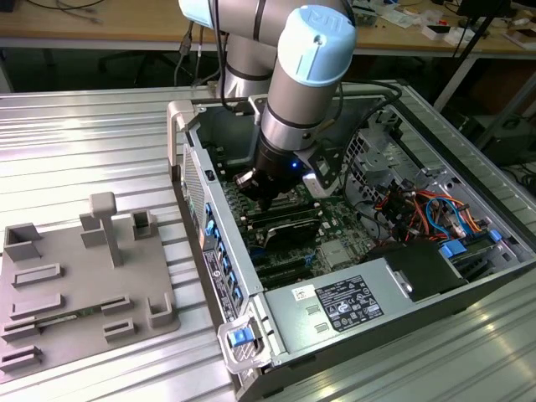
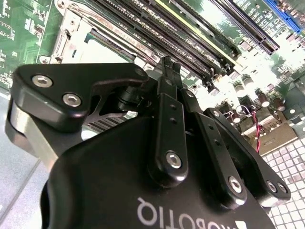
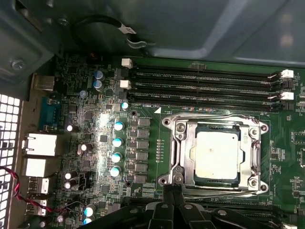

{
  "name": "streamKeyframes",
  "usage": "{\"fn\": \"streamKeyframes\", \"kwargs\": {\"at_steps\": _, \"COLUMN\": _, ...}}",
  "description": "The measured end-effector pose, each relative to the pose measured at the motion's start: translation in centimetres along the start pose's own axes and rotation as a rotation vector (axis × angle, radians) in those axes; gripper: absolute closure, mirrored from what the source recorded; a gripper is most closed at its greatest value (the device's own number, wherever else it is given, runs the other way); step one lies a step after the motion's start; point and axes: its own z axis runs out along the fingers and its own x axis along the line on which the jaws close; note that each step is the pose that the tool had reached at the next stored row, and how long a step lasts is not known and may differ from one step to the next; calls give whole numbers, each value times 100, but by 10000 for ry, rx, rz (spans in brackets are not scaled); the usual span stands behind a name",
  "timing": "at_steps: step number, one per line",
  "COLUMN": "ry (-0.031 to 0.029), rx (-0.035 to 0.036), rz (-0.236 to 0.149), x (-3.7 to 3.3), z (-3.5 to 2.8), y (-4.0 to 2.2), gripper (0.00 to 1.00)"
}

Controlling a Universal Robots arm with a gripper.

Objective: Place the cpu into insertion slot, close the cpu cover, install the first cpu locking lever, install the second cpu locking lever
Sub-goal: 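Install the second cpu locking lever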

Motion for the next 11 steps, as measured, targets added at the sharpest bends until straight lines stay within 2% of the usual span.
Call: {"fn": "streamKeyframes", "kwargs": {"at_steps": 11, "ry": -2, "rx": -20, "rz": 1, "x": 6, "z": 36, "y": -3, "gripper": 89}}
